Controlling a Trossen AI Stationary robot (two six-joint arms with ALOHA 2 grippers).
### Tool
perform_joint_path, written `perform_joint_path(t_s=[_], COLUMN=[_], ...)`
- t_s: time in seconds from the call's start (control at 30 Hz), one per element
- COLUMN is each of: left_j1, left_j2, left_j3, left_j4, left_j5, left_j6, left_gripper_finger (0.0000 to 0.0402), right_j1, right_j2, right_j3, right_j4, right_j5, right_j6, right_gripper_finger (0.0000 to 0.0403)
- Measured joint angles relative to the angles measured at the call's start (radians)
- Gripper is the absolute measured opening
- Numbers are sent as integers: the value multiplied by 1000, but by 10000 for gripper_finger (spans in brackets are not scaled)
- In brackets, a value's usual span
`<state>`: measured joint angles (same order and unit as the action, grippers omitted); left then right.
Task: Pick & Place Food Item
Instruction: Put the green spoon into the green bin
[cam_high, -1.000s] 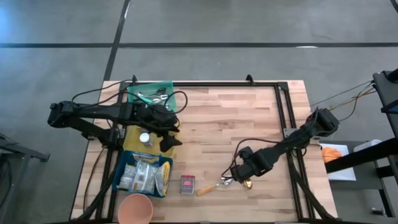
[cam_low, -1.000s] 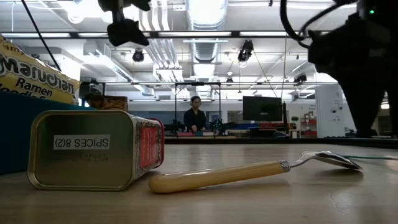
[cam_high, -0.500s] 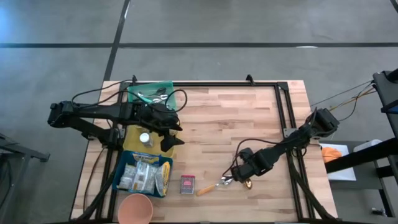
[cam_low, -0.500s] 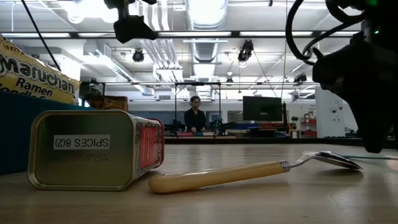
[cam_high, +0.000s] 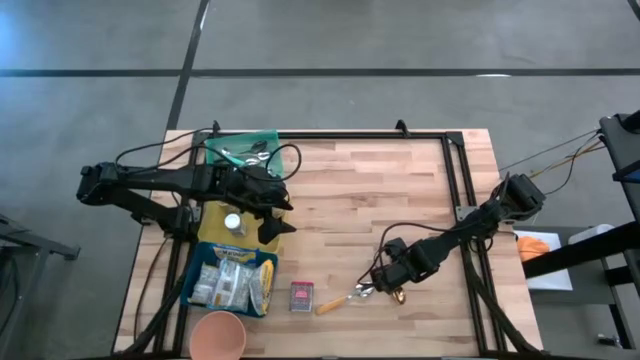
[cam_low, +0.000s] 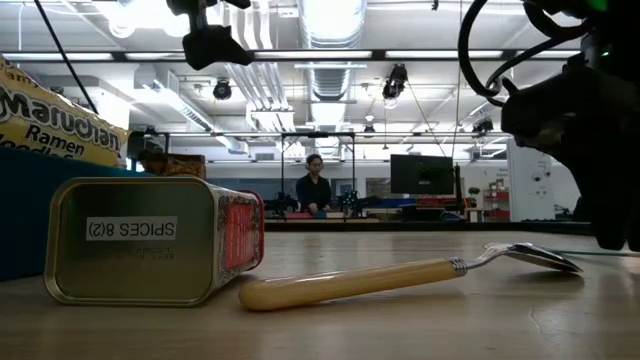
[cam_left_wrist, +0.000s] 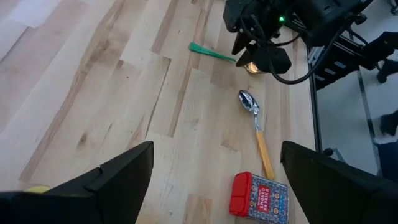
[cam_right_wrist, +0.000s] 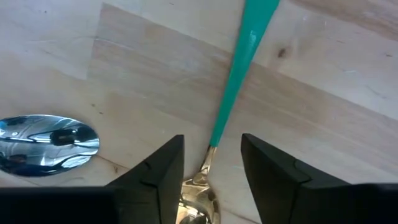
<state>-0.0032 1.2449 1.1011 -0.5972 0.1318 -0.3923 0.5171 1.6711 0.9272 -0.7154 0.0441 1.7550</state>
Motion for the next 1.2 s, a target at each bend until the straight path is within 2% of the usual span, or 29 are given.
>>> perform_joint_path(t_s=[0.17,0.37,0.53,0.67,0.83,1.07,1.2], left_j1=[0,0,0,0,0,0,0], left_j2=[0,0,0,0,0,-1,-5], left_j3=[0,0,0,0,0,0,0], left_j4=[0,-2,-5,-5,-5,-18,-41], left_j5=[1,2,2,2,2,21,29], left_j6=[0,-2,-7,-7,-7,-8,-28], left_gripper_finger=[358,358,358,358,358,358,359], right_j1=[0,-2,-2,-1,0,0,1], right_j2=[3,64,98,114,112,99,66], right_j3=[-5,1,67,95,84,82,80], right_j4=[0,13,-61,-96,-62,-60,-43], right_j5=[0,-43,-35,-33,-19,-7,48], right_j6=[0,-12,-1,-28,-35,-35,-50], right_gripper_finger=[153,152,150,113,23,11,10])
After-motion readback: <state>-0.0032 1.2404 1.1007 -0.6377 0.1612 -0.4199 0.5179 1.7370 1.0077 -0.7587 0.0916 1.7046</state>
